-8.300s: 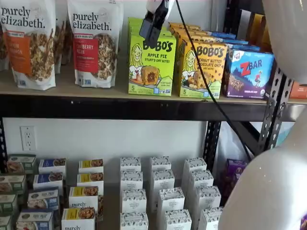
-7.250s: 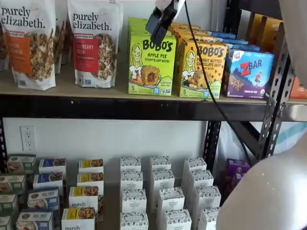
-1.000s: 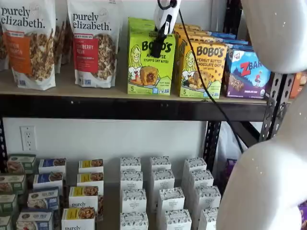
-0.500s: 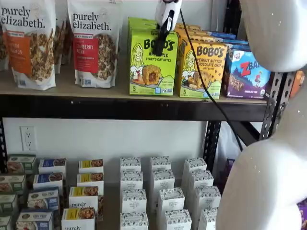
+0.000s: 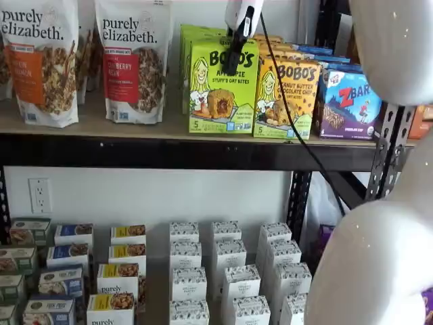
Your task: Pick the green box on the top shelf, the fourth from the left
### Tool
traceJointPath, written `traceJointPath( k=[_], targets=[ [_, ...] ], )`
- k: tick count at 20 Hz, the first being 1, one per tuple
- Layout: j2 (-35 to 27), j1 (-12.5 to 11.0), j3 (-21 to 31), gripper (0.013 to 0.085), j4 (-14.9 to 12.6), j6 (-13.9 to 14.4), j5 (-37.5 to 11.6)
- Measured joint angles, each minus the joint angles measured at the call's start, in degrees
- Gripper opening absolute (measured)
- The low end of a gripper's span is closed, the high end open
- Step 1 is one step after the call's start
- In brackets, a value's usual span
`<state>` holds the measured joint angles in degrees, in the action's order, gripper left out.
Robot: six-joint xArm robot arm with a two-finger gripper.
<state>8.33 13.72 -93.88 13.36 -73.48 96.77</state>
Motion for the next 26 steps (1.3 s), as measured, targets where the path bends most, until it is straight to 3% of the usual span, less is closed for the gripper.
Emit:
traceJointPath(
  k=[14,26],
  targets=[
    [8.2,-2.1,4.8,0.0210,2.7,-0.7,3.7],
    [17.1,-7.1,13.4,0.0210,2.1,-5.6,5.0]
  ],
)
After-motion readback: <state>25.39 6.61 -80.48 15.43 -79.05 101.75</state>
